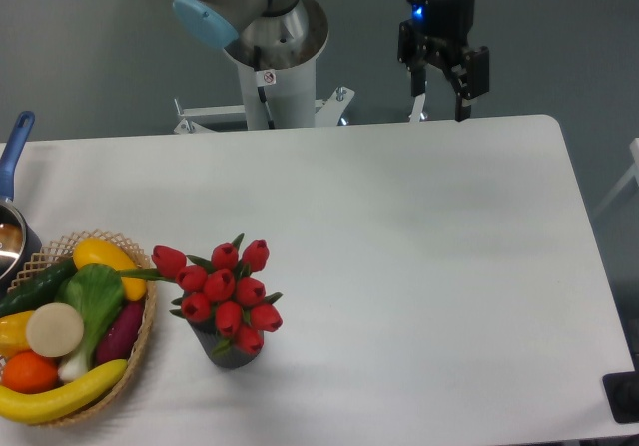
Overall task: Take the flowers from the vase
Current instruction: 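Open the gripper while holding it raised above the table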
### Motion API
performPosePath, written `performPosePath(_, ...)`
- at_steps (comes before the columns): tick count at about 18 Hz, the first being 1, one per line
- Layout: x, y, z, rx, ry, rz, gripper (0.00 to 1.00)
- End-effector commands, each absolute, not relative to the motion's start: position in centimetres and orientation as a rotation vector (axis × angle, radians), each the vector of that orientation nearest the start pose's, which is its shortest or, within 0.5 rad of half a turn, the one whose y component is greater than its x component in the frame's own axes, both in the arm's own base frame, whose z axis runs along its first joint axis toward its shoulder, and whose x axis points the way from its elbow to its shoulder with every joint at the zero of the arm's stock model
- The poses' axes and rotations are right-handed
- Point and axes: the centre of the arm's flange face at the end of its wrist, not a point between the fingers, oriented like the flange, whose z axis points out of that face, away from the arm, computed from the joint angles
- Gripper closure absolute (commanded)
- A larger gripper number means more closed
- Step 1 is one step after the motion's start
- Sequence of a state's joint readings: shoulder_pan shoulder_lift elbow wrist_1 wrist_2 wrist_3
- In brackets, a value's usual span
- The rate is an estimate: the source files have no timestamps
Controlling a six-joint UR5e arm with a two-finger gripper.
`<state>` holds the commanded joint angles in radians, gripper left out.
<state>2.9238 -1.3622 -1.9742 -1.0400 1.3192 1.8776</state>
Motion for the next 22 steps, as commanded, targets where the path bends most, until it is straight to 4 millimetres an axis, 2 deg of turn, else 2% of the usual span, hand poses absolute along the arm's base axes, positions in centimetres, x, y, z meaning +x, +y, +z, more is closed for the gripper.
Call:
performPosePath(9, -37.8, 24.9, 44.3, -2.721, 0.781, 0.485, 0.00)
performPosePath(14, -37.6, 25.3, 44.1, -2.728, 0.595, 0.438, 0.00)
performPosePath(22, -37.1, 26.7, 42.9, -2.635, 0.518, 0.356, 0.00)
